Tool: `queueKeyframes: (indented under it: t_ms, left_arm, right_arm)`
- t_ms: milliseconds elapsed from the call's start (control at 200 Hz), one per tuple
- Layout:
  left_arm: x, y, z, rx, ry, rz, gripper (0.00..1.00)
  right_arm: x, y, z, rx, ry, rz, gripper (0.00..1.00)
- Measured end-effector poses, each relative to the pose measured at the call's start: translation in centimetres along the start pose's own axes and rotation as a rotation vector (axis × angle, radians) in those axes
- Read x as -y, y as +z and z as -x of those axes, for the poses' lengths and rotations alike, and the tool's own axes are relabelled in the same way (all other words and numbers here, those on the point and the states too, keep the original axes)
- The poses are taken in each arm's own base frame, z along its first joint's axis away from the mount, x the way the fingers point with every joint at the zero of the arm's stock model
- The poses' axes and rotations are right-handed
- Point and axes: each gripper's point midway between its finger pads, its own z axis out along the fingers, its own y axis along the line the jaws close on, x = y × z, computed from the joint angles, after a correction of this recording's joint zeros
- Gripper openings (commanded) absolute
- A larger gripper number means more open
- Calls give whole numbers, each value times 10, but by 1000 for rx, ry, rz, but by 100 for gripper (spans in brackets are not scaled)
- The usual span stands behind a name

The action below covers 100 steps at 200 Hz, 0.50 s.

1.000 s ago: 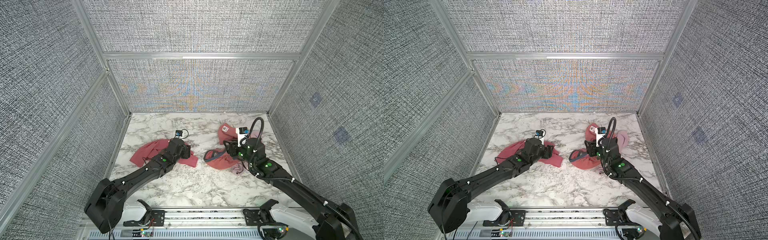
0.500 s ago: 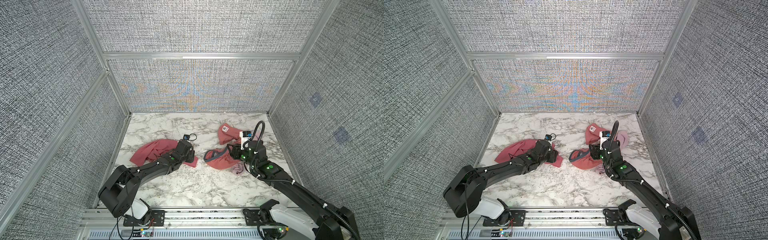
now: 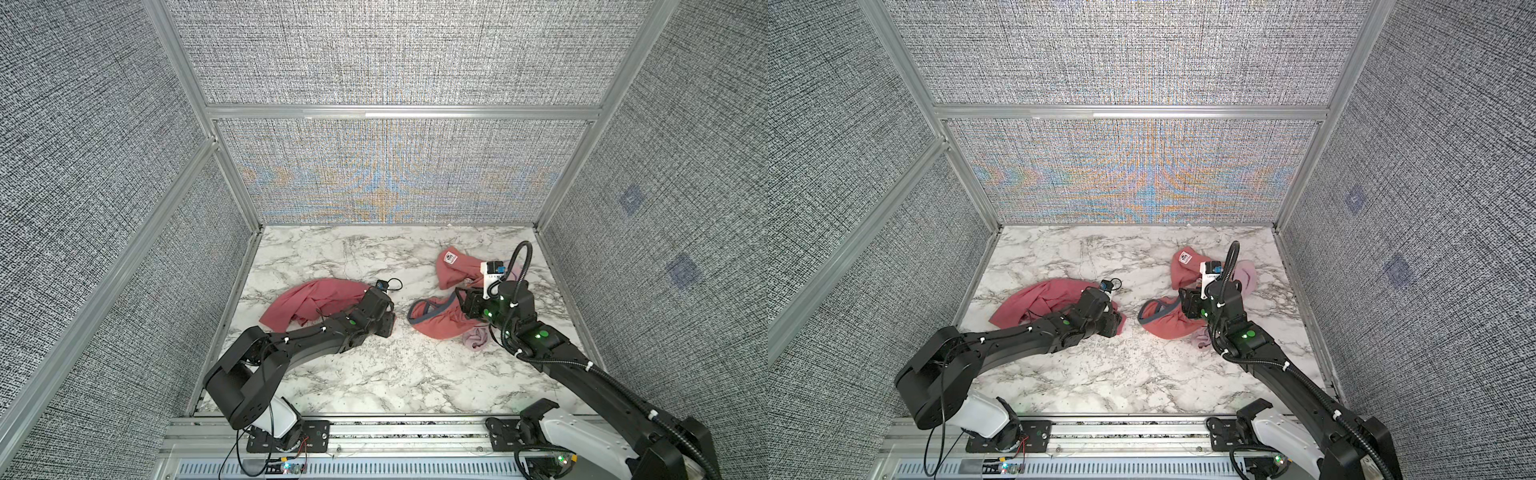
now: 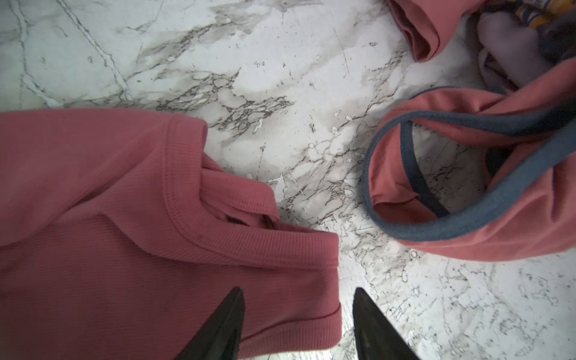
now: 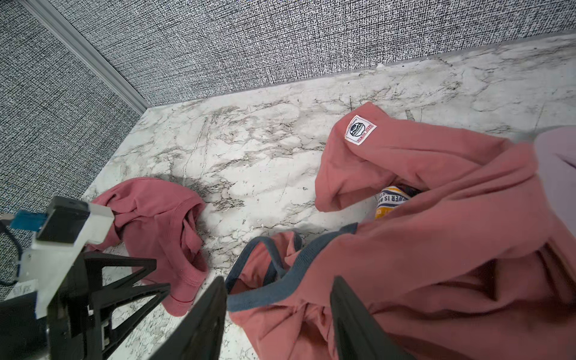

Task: Pick out a specific cloth from the pile

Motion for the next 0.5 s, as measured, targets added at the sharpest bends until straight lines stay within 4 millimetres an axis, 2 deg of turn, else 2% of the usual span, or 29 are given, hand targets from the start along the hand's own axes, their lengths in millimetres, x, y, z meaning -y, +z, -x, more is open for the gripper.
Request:
queueKeyframes:
  t_ms: [330, 501]
  left_arm:
    - [15, 17, -7, -41, 58, 25, 56]
    - [12, 26, -14, -82, 79, 74, 55]
  right_arm:
    - [2, 4, -7, -14, 9, -2, 55]
    - [4, 3, -9, -9, 20, -4, 55]
